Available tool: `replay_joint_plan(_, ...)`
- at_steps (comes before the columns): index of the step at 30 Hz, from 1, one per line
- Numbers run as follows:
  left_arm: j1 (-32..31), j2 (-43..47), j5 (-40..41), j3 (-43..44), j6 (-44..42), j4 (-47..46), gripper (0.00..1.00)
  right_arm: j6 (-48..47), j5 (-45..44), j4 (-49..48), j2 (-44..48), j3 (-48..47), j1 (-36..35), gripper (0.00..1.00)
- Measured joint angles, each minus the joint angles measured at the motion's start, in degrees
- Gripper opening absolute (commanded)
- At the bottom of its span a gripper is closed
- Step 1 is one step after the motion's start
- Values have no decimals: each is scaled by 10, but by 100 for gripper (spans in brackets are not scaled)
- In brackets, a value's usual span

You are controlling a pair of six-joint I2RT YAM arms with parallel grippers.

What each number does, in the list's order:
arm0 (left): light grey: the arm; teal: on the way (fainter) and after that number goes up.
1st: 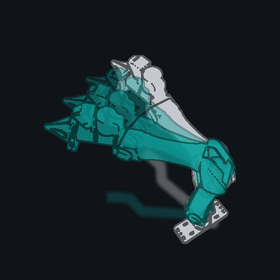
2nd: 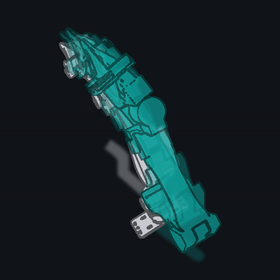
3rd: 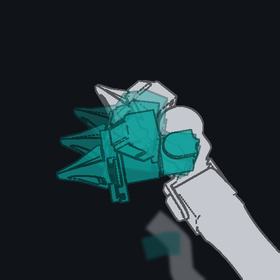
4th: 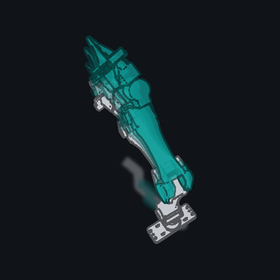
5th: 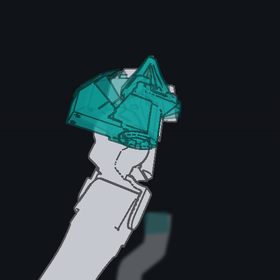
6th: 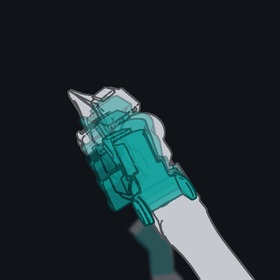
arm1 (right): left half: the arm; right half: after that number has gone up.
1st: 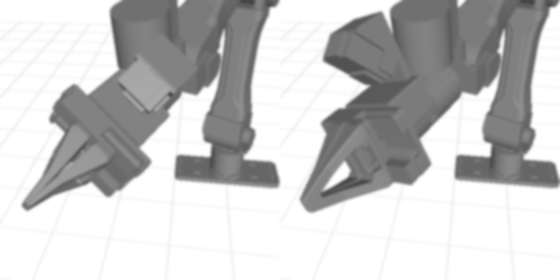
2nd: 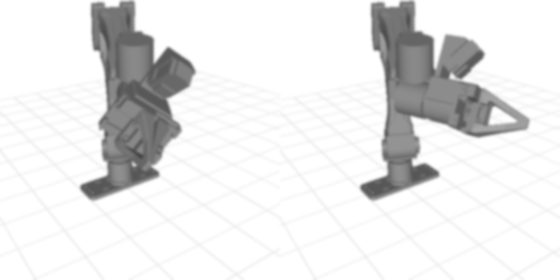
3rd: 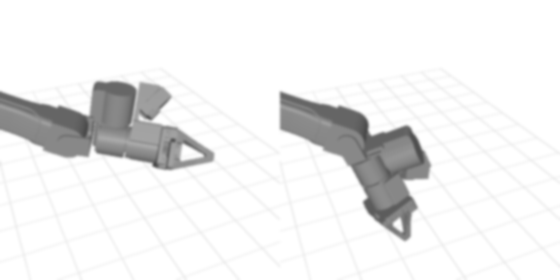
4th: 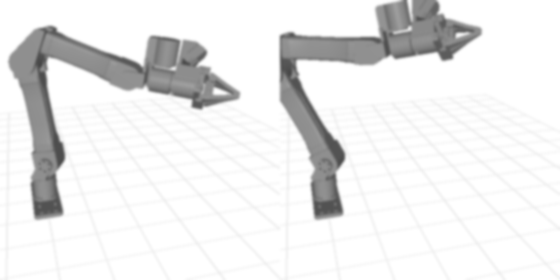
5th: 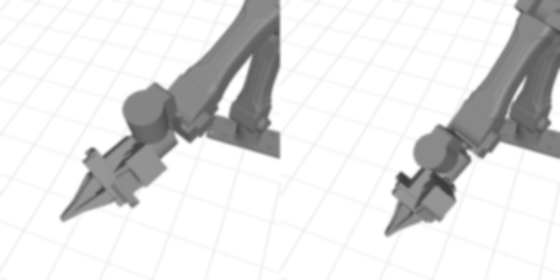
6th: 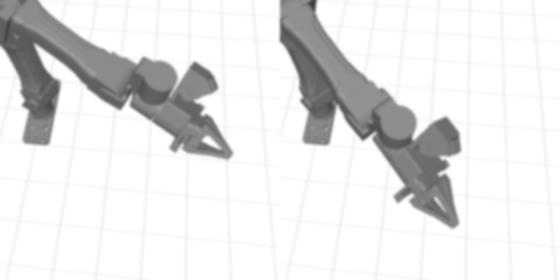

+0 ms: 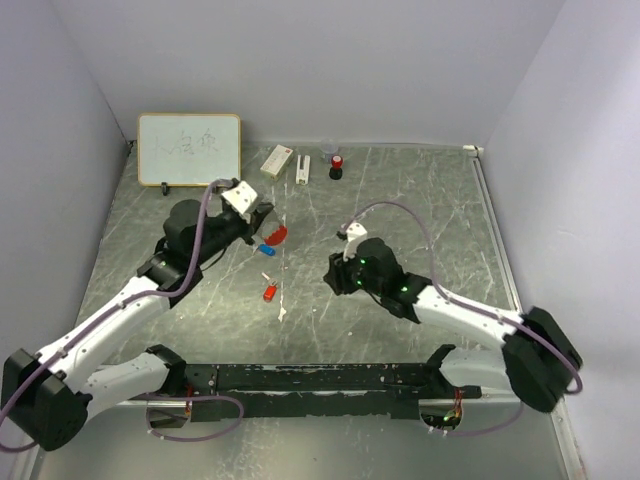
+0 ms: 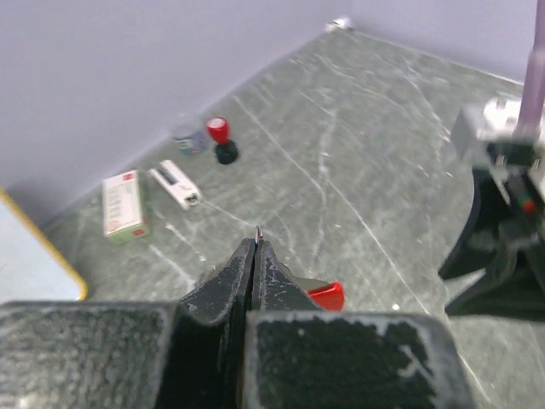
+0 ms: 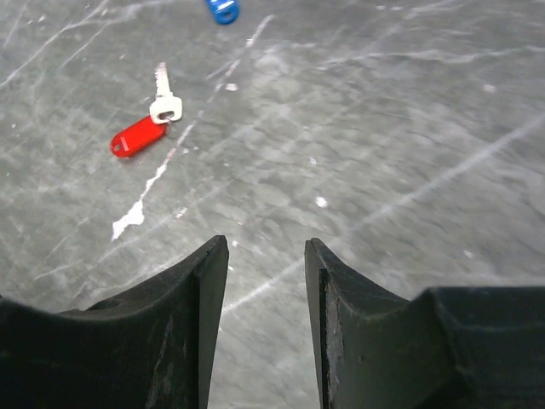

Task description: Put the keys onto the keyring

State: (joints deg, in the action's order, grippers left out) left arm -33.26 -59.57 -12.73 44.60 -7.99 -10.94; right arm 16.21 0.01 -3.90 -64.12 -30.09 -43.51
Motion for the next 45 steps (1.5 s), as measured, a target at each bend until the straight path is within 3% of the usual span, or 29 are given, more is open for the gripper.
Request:
replay_joint_plan(7, 24, 38, 77, 6, 42, 37, 7, -11, 48, -66, -180, -90, -43, 42)
replay_joint_plan(19, 35, 65, 142, 6, 74, 82, 7, 12, 102, -171, -378, -159, -61, 40)
replay_joint_plan(32, 39, 78, 181, 6, 84, 83, 7, 36, 123, -223, -423, -175, -71, 34)
replay_joint_plan(40, 40, 78, 186, 6, 84, 83, 7, 43, 125, -231, -427, -175, -72, 21)
replay_joint_plan(45, 42, 78, 186, 6, 84, 83, 7, 45, 125, -236, -428, -175, -72, 21)
